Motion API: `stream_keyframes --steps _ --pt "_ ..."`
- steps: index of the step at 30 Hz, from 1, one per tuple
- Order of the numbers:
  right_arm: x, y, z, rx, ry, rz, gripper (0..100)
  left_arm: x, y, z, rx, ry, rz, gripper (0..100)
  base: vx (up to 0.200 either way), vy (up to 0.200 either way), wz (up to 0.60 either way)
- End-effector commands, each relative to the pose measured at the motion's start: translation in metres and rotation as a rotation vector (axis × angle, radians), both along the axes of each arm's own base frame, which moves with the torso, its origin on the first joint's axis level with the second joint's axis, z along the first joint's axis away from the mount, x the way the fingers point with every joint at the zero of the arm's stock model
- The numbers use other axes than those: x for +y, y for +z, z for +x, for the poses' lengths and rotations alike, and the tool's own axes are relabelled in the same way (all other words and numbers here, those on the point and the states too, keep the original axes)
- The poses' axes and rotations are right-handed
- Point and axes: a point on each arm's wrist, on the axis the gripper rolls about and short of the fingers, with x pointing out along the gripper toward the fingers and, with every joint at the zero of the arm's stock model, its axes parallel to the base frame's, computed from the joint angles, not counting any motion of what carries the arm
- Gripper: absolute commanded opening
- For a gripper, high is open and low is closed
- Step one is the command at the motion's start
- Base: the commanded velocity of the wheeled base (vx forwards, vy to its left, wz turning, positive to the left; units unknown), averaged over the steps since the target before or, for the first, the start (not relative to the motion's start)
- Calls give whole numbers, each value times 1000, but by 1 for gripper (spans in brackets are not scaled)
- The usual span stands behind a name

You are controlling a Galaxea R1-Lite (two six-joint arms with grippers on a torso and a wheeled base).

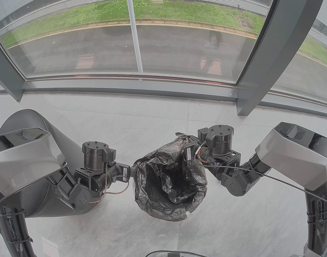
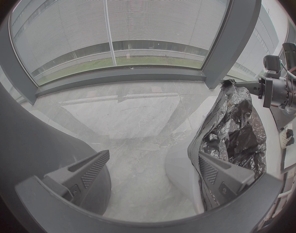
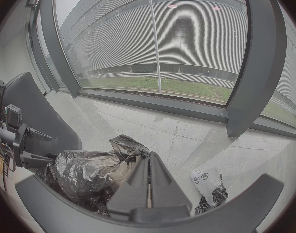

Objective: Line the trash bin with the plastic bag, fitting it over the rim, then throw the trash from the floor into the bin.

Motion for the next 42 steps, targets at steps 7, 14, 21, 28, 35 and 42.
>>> stream_keyframes --steps 7,14,21,28,35,42 --pt "0 -5 2 4 -4 -3 0 -3 -6 7 12 23 -50 100 0 0 0" --pt "0 -3 1 1 -2 -1 0 -1 6 6 -14 26 -66 100 0 0 0" --pt "1 -4 0 3 1 -2 0 4 23 6 -55 38 -98 100 0 0 0" --pt "0 -8 -2 14 1 -10 0 12 17 9 -37 46 -85 100 0 0 0" --pt "1 -9 -3 15 3 -11 0 12 2 12 -3 47 -71 100 0 0 0" --pt "0 -9 -2 15 1 -11 0 11 -15 11 44 50 -58 100 0 0 0"
